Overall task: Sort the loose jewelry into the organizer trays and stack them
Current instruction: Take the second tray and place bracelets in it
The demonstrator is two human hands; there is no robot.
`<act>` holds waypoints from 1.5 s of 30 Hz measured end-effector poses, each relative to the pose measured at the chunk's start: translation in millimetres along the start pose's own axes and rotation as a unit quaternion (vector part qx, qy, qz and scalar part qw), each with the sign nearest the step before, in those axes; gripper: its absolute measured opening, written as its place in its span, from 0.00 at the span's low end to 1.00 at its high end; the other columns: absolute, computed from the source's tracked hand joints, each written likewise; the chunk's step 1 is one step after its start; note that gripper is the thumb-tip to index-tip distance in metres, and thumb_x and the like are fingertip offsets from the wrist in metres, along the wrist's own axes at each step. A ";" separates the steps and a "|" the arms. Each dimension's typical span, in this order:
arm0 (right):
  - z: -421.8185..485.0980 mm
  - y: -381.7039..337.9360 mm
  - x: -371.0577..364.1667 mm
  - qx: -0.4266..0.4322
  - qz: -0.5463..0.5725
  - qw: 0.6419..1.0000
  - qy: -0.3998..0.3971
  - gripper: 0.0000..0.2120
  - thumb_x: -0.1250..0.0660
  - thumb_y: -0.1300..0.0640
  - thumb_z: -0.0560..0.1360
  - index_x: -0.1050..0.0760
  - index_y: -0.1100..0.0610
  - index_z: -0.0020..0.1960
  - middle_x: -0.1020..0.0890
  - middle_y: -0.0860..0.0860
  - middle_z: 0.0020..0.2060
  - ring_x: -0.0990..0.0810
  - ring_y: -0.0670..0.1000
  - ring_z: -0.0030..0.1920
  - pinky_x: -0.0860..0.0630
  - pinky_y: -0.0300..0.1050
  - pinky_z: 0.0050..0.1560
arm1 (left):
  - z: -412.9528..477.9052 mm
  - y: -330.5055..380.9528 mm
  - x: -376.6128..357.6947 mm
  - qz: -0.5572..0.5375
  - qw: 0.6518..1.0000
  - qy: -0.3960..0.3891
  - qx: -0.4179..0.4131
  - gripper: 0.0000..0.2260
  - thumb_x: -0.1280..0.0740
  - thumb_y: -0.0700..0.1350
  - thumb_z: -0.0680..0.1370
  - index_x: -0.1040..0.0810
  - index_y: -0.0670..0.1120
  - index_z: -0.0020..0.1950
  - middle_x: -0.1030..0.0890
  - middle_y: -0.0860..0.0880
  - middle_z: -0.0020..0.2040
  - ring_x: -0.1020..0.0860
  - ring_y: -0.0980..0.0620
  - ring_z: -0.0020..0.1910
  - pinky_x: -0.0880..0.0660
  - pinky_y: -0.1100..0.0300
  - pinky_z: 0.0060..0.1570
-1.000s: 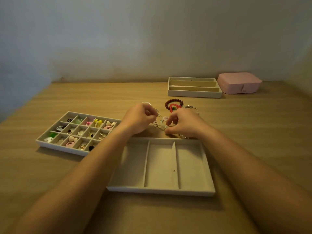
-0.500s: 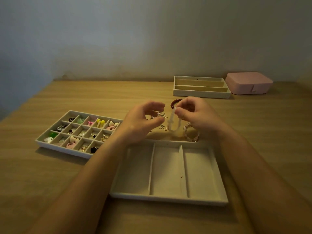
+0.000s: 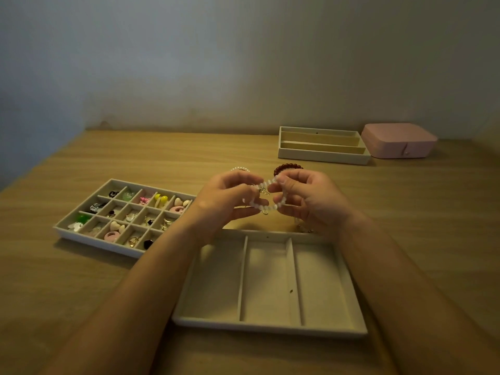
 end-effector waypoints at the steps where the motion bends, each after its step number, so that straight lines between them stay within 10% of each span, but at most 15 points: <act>1: -0.7 0.9 -0.6 -0.008 0.002 1.000 -0.001 0.09 0.33 0.59 0.80 0.22 0.63 0.58 0.15 0.55 0.44 0.16 0.50 0.40 0.17 0.45 0.40 | 0.0 -0.3 0.9 -0.042 0.999 0.006 0.014 0.08 0.36 0.33 0.80 0.20 0.41 0.55 0.18 0.41 0.49 0.16 0.44 0.46 0.17 0.51 0.50; 6: -4.4 1.6 -6.4 -0.031 0.027 0.999 -0.003 0.09 0.31 0.60 0.79 0.22 0.62 0.57 0.16 0.54 0.40 0.15 0.51 0.38 0.17 0.43 0.36 | -3.6 1.4 6.7 -0.124 0.990 0.010 0.060 0.12 0.38 0.33 0.80 0.23 0.38 0.63 0.19 0.37 0.53 0.17 0.44 0.42 0.18 0.57 0.37; 18: -20.6 -14.3 -38.1 -0.048 -0.129 0.991 0.001 0.09 0.26 0.57 0.76 0.20 0.59 0.54 0.14 0.56 0.45 0.13 0.55 0.40 0.20 0.43 0.32 | -47.6 12.5 28.4 -0.069 0.992 0.019 0.108 0.16 0.35 0.27 0.76 0.23 0.38 0.62 0.17 0.35 0.56 0.16 0.40 0.53 0.17 0.54 0.47; 32: -24.4 -7.7 -87.5 -0.012 -0.328 0.944 -0.035 0.06 0.24 0.55 0.75 0.18 0.55 0.50 0.13 0.53 0.43 0.16 0.47 0.36 0.19 0.43 0.37 | -104.6 -3.0 61.5 0.155 0.982 0.065 0.082 0.12 0.26 0.36 0.74 0.18 0.44 0.56 0.13 0.44 0.46 0.15 0.50 0.44 0.22 0.57 0.43; 45: -24.9 -7.0 -90.3 0.073 -0.565 0.822 0.018 0.09 0.21 0.46 0.69 0.16 0.49 0.45 0.16 0.43 0.43 0.18 0.47 0.48 0.19 0.51 0.51 | -101.6 2.6 44.6 0.472 0.877 0.075 -0.039 0.05 0.24 0.45 0.74 0.16 0.53 0.47 0.15 0.55 0.39 0.18 0.59 0.40 0.20 0.56 0.47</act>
Point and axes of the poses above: each hand's wrist, its own z-axis towards the middle knuckle, its own x-axis out of the back of the hand, y = z × x, the point moved 6 cm from there along z, towards the middle knuckle
